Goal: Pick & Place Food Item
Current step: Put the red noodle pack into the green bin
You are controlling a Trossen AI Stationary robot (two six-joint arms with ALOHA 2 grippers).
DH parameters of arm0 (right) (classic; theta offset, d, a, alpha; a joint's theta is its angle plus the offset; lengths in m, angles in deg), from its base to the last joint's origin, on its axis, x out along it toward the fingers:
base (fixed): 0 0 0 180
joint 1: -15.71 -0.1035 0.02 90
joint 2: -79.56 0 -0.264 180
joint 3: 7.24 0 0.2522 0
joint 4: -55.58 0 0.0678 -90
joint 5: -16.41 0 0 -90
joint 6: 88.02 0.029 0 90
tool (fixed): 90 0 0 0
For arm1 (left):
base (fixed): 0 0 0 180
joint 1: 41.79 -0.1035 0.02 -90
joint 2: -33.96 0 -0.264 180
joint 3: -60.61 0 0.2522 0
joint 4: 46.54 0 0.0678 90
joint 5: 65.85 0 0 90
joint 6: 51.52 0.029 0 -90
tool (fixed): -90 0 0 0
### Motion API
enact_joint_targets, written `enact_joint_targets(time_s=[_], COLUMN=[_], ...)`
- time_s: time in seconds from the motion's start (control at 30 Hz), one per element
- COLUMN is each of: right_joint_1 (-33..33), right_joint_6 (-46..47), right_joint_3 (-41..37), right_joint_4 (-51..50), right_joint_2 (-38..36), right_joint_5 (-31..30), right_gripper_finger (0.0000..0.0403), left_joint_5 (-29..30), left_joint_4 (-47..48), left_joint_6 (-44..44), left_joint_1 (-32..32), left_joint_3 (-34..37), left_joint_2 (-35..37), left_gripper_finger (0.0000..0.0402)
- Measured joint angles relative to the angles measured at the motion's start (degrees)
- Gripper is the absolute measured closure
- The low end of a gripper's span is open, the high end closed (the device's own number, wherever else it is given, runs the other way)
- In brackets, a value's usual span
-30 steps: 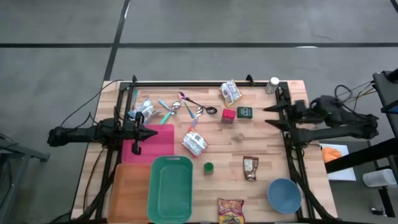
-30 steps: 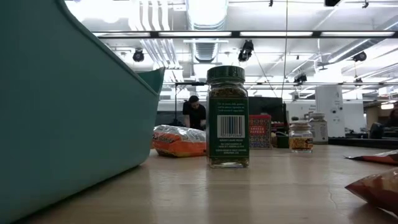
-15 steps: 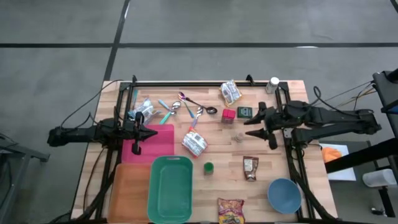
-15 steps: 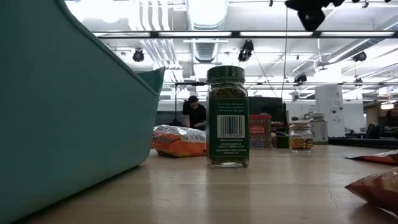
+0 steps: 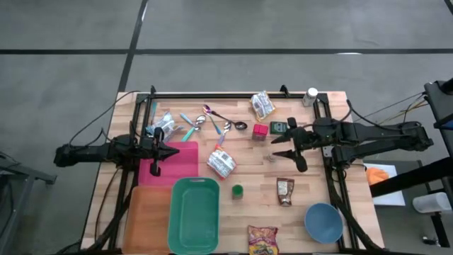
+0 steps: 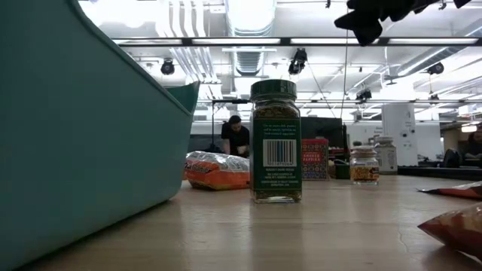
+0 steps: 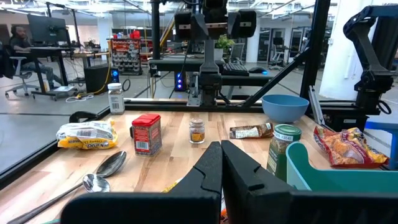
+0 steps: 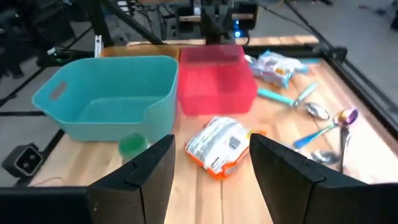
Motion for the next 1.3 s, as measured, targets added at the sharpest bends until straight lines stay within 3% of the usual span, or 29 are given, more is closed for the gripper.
enact_joint_targets(time_s=[0.23, 0.63, 0.87, 1.1, 1.3], right_joint_1=[-0.07, -5.48, -14.4, -23.56, -30.66], right_joint_6=[4.83, 27.53, 31.74, 38.38, 53.14], right_joint_3=[0.0, 0.0, 0.0, 0.02, 0.13], right_joint_4=[-7.49, -12.33, -6.36, 1.23, 1.2], right_joint_2=[0.74, 0.74, 1.64, 6.77, 12.93], right_joint_5=[8.07, 9.02, -1.32, -3.37, -7.97], right_gripper_finger=[0.0197, 0.0197, 0.0197, 0.0197, 0.0197], left_joint_5=[-0.01, 0.0, -0.01, 0.01, 0.0], left_joint_4=[-0.02, 0.0, 0.0, -0.02, -0.01], left_joint_6=[0.0, 0.0, 0.0, 0.0, 0.0], left_joint_1=[0.01, 0.02, 0.0, 0.02, 0.01], left_joint_3=[0.0, 0.0, 0.0, 0.0, 0.0], left_joint_2=[-0.02, -0.04, -0.02, -0.02, 0.0], left_gripper_finger=[0.0401, 0.0401, 0.0401, 0.0401, 0.0401])
